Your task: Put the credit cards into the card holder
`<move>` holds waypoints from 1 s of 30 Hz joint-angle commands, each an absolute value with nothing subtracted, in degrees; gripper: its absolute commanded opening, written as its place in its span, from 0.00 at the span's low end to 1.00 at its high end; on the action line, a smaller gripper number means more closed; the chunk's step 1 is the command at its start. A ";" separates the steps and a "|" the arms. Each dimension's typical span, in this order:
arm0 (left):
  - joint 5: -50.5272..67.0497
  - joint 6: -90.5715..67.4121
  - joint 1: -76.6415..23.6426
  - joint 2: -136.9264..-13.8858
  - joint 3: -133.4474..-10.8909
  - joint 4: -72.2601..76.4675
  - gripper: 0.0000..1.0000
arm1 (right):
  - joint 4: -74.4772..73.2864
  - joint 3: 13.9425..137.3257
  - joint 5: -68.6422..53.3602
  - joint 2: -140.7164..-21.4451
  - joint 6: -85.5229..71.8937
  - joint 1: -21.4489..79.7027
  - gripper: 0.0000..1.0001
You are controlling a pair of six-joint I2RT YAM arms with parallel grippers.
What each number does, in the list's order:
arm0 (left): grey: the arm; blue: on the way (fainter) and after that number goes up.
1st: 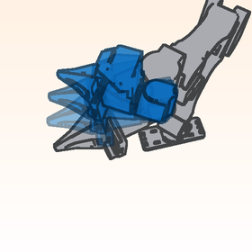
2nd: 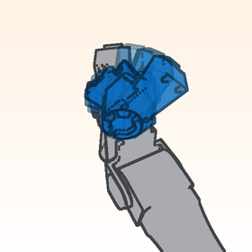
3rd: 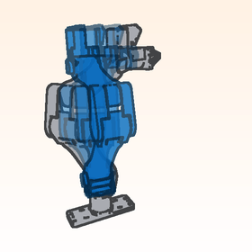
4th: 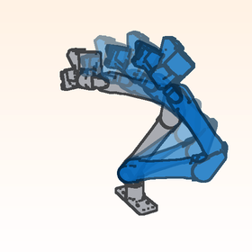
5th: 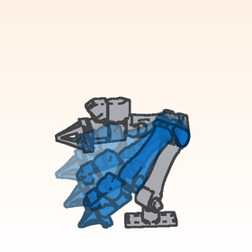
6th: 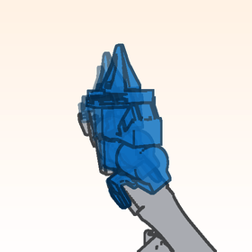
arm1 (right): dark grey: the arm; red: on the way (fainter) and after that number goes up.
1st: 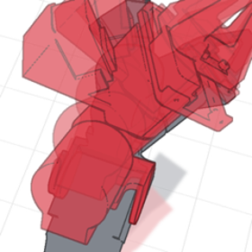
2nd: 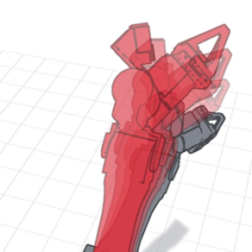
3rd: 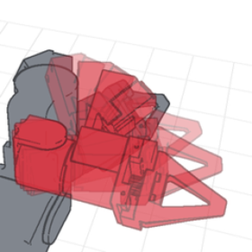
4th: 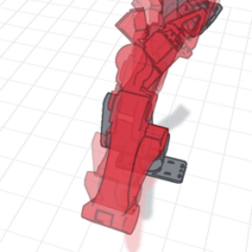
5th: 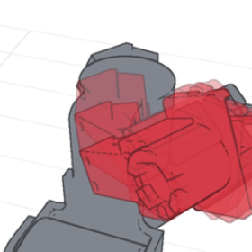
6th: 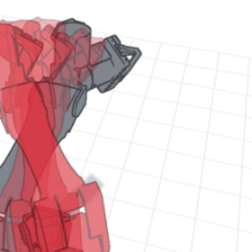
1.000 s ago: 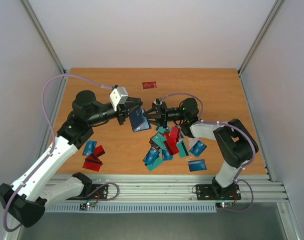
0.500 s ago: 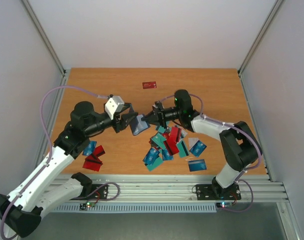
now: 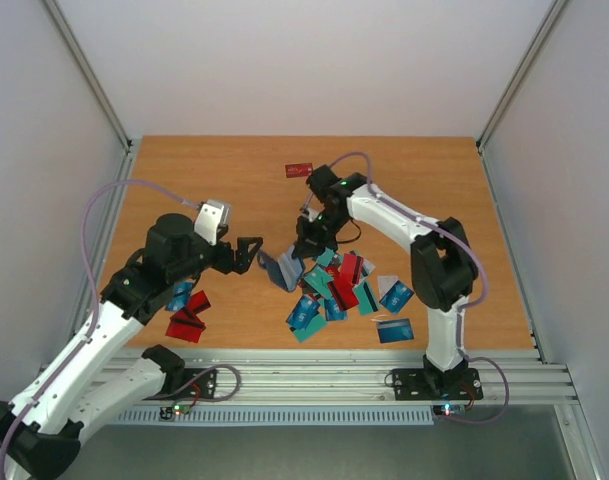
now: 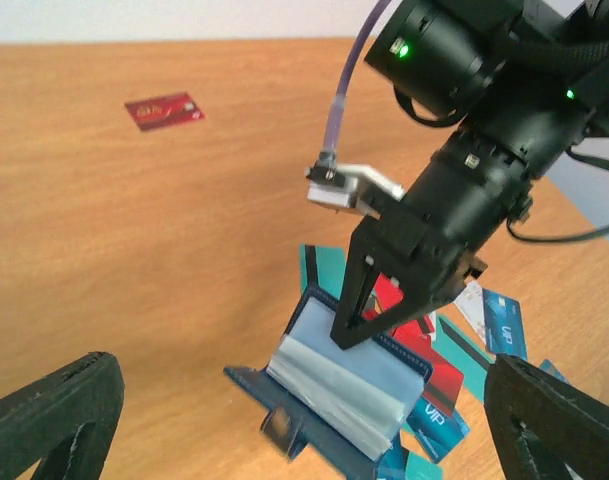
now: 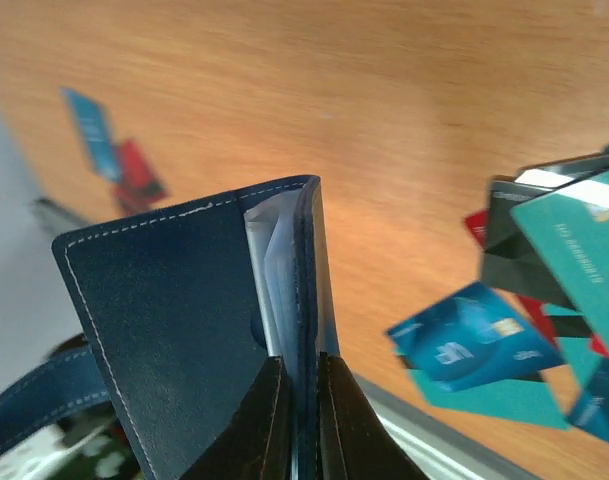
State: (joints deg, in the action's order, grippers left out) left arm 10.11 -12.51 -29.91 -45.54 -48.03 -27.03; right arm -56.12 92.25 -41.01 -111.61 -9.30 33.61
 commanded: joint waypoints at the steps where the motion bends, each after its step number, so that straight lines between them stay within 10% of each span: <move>1: 11.04 -17.59 -29.54 -50.24 -53.68 -33.70 0.99 | -65.21 97.62 -31.08 -113.62 -4.47 37.41 0.01; 9: 27.67 -22.29 -29.36 -62.92 -59.22 -33.59 0.84 | -55.97 94.53 -22.37 -115.45 -12.93 40.53 0.01; 30: 24.82 -22.18 -27.16 -81.86 -57.91 -34.90 0.63 | -24.44 77.24 -18.22 -111.96 -25.36 40.12 0.01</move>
